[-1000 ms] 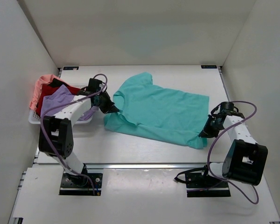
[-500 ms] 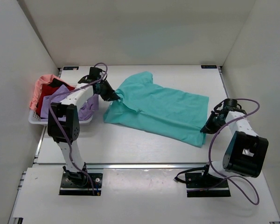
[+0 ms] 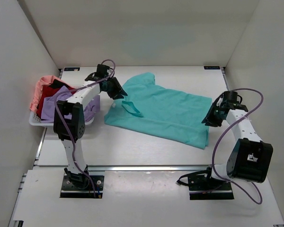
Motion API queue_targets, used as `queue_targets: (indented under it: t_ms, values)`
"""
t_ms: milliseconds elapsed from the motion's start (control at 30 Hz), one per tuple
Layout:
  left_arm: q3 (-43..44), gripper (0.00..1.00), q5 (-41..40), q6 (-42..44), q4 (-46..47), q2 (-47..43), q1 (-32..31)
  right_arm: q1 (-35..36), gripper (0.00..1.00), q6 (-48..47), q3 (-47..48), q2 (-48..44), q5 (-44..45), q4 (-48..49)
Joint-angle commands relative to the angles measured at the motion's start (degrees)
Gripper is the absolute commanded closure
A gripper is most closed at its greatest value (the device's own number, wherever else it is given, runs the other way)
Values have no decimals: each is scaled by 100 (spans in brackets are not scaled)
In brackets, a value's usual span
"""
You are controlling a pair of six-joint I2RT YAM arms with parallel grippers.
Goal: Fold and stack the t-shirts
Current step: Fold the flattened tshirt in 1/3 of the way
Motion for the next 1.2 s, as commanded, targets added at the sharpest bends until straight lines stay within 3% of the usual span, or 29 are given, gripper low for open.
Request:
queue_targets:
  t_ms: [0,367,633,933,1033,1167]
  values:
    - [-361,61,-240,116,-284,-359,-398,363,82,107,-36,-15,-94,282]
    - [-475,65,-2014,617,-1242,362,-1163,487,79,55,-300,1013,372,766]
    - [-2143,66,-1973,662,-1103,11,-1260,698,76,-121,244,2128,634,644]
    - [-3322,65,-1893,697,-1006,-1009,-1463,689,78,-34,579,2254,661,11]
    - [-3166,60,-1753,740,-1093,-1264,-1305,768,77,-51,308,2034,671,-34]
    - [-2018,50,-1735,1003,-1383,-1501,-1234,672,71,-69,534,1761,706,-200]
